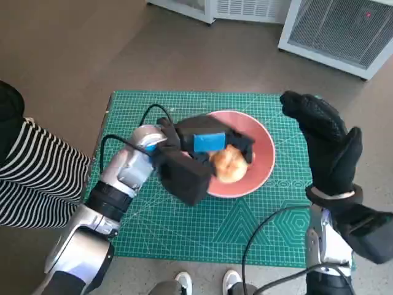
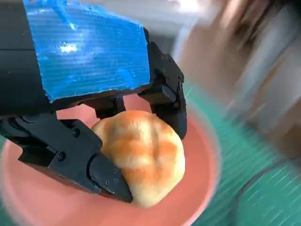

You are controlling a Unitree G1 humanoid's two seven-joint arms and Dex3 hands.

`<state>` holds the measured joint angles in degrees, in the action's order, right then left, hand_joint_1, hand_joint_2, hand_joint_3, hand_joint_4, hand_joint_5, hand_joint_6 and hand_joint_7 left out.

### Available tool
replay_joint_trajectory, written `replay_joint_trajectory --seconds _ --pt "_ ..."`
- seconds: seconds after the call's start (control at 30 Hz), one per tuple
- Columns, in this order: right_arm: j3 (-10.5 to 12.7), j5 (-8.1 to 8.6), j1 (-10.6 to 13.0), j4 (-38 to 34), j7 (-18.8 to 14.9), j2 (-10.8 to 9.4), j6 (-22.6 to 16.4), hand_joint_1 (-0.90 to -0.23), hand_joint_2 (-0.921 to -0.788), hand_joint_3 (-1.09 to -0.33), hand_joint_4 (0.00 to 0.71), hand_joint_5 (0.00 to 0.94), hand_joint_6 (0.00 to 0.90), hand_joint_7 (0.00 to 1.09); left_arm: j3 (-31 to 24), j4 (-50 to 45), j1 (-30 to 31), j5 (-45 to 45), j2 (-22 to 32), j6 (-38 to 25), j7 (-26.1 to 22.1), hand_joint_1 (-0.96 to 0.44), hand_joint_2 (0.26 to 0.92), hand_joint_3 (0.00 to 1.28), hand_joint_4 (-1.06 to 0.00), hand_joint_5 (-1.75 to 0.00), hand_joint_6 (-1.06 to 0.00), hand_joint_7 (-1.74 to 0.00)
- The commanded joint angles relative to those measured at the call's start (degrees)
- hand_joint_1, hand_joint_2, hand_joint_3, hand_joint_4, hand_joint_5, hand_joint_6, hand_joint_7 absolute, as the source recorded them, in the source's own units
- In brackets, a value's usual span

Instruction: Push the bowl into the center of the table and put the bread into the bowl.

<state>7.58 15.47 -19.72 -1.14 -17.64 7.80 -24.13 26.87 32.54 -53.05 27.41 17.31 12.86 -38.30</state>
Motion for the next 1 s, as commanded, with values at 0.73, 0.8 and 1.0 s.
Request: replay_joint_trajectory --seconds 0.73,0.8,1.0 --pt "0.9 -0.36 -2.9 1.3 2.1 1.4 3.1 -0.678 -0.921 -0.688 0.178 0.002 0.061 0.46 -23.5 -7.4 4.6 -27.9 -3.2 7.2 3.9 -0.36 0.864 0.01 -0.12 -0.01 -0.28 -0.02" --pt "0.9 -0.50 -3.5 1.6 2.1 1.6 3.4 -0.675 -0.921 -0.690 0.178 0.002 0.060 0.46 -26.2 -6.8 5.3 -31.3 -4.9 10.2 5.7 -0.43 0.892 0.04 -0.13 -0.01 -0.29 -0.02" --pt "1.1 -0.28 -5.7 2.0 2.1 2.1 4.6 -0.690 -0.921 -0.688 0.178 0.002 0.063 0.47 -30.1 -13.2 8.3 -39.4 -10.2 10.8 10.6 -0.56 0.918 0.27 -0.15 -0.02 -0.29 -0.03"
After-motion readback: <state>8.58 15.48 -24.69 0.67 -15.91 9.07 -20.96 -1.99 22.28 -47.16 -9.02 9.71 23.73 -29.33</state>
